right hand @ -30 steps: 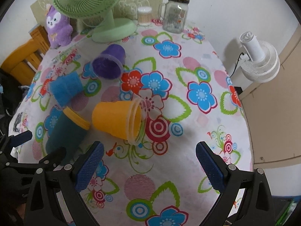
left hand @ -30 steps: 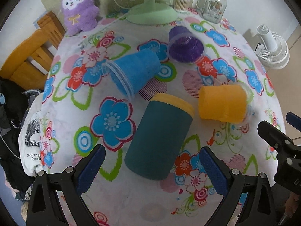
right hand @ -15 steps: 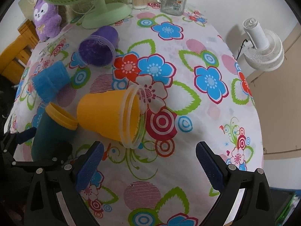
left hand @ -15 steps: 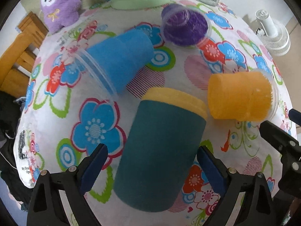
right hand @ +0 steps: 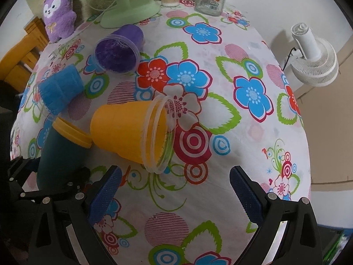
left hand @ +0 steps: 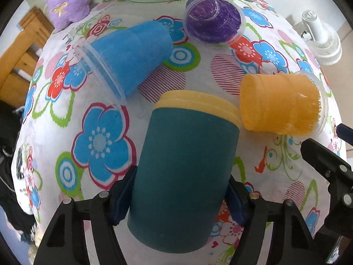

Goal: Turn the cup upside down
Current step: 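Lower the left gripper around the lying teal cup's base and close, then lift the teal cup with the left gripper toward the right gripper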

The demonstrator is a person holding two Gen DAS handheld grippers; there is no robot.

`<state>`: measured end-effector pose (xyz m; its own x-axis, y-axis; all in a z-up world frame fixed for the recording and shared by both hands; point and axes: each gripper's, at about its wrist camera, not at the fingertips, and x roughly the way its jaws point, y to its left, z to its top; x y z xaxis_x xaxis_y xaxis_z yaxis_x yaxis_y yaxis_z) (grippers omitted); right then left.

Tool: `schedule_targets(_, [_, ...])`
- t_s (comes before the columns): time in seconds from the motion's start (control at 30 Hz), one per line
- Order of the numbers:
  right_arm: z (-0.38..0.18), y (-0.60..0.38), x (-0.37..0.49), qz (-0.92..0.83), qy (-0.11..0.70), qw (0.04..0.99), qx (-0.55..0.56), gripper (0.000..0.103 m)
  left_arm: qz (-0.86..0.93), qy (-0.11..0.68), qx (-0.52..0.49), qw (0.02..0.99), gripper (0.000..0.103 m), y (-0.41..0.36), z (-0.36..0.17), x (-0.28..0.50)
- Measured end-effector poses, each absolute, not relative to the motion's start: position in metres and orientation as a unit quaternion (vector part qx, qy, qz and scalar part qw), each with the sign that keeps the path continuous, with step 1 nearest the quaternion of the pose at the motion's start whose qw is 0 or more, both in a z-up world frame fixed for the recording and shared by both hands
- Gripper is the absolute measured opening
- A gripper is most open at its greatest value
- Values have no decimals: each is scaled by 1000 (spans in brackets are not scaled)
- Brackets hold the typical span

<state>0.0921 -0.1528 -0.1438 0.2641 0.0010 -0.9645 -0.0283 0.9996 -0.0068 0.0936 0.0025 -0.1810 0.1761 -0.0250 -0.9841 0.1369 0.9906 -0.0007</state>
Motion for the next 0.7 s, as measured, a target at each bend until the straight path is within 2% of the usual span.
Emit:
schedule_targets(0.43, [-131, -163, 94, 84, 600, 793, -66, 99, 35, 632, -50, 773, 72, -29, -164, 46])
schedule_targets(0.7, [-136, -170, 91, 126, 599, 785, -100, 100, 73, 635, -97, 763, 71, -43, -174, 37])
